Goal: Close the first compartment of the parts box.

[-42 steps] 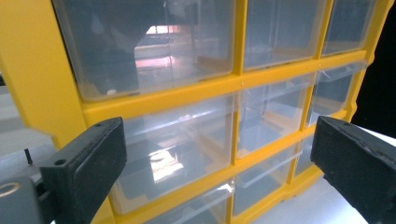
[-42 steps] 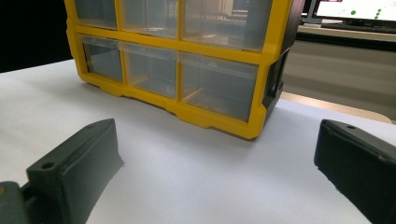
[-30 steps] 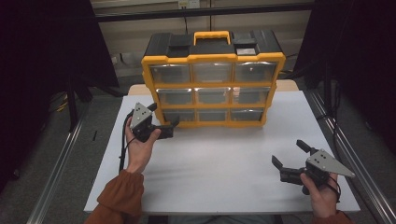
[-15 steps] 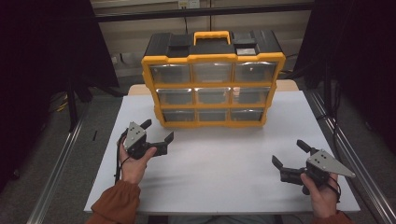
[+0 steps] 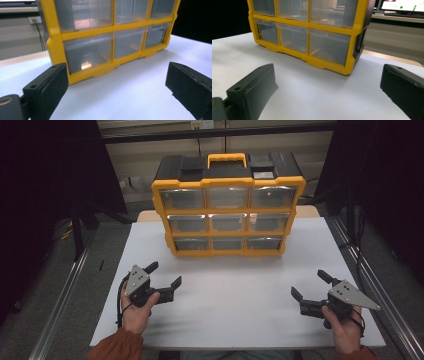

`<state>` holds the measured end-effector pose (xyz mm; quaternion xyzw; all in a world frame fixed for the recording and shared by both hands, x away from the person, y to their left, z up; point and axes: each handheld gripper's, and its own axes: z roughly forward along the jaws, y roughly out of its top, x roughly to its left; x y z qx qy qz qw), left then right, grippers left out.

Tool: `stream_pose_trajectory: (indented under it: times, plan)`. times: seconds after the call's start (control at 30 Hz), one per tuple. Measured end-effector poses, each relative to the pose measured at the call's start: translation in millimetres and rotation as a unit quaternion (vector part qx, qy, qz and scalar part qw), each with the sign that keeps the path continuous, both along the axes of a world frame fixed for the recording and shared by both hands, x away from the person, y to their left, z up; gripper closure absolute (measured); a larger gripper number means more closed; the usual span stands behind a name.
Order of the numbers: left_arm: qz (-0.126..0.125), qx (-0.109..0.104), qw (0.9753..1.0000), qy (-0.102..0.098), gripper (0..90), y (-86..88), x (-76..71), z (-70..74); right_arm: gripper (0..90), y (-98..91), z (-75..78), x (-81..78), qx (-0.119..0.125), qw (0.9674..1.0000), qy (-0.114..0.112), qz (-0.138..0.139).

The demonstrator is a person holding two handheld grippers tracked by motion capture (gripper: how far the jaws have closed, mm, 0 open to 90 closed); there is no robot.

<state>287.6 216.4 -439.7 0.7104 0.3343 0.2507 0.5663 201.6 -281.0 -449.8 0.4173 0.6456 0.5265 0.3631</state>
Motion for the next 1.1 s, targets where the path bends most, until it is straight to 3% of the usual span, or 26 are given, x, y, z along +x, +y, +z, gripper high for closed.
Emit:
stream_pose_trajectory:
  times: [0.07,0.13,0.23,0.43,0.47,0.53,0.6,0.63,0.8,0.83,0.87,1.0,1.03,1.07,1.1]
  plan:
    - [-0.012,-0.007,0.9999,0.008,4.6,6.4,-0.8,-1.8,0.2,-0.1,0.2,-0.1,-0.003,1.0000,0.000,0.000]
    - [0.013,0.003,0.9999,0.002,4.6,12.0,-4.1,-2.5,0.1,0.0,0.2,-0.3,-0.002,1.0000,-0.001,-0.001]
    - [0.029,-0.013,0.9994,0.011,4.7,22.0,-6.6,-3.9,0.2,0.0,0.1,-0.4,-0.001,1.0000,-0.001,-0.001]
    - [0.059,-0.013,0.9981,0.014,5.4,39.4,-16.0,-5.4,0.1,-0.2,0.2,-0.6,-0.002,1.0000,-0.001,-0.001]
    - [0.070,-0.027,0.9970,0.017,5.4,38.6,-18.9,-6.0,0.1,-0.2,0.2,-0.7,-0.002,1.0000,-0.001,-0.001]
    - [0.061,-0.010,0.9980,0.015,5.4,43.5,-23.4,-4.8,0.1,-0.1,0.3,-0.7,-0.003,1.0000,-0.001,-0.003]
    - [0.065,-0.010,0.9978,0.009,5.3,44.9,-26.4,-4.5,0.1,-0.1,0.1,-0.6,-0.004,1.0000,0.000,-0.002]
    - [0.070,-0.021,0.9973,0.010,5.3,44.1,-27.9,-5.0,0.1,-0.2,0.0,-0.4,-0.004,1.0000,-0.001,-0.002]
    - [0.066,-0.009,0.9978,0.010,5.3,44.7,-27.1,-5.8,0.1,-1.6,-0.6,0.1,-0.001,1.0000,0.002,-0.006]
    - [0.068,-0.024,0.9973,0.012,5.3,42.5,-26.9,-6.4,0.3,-1.8,-0.6,0.3,0.000,1.0000,0.003,-0.007]
    - [0.065,-0.011,0.9978,0.011,5.3,44.3,-27.4,-5.8,0.2,-1.8,-0.6,0.2,-0.001,1.0000,0.003,-0.008]
    - [0.075,-0.014,0.9970,0.008,5.3,44.1,-27.7,-4.8,0.2,-1.1,-0.3,-0.1,-0.003,1.0000,0.001,-0.005]
    - [0.073,-0.010,0.9972,0.010,5.3,44.3,-27.6,-4.4,0.1,-1.0,-0.5,0.1,-0.002,1.0000,0.001,-0.004]
    - [0.072,-0.019,0.9972,0.009,5.3,42.3,-27.0,-4.7,0.1,-1.1,-0.5,0.1,-0.002,1.0000,0.002,-0.003]
    - [0.068,-0.012,0.9976,0.007,5.3,42.8,-26.5,-4.6,0.0,-1.1,-0.5,0.3,-0.001,1.0000,0.003,-0.004]
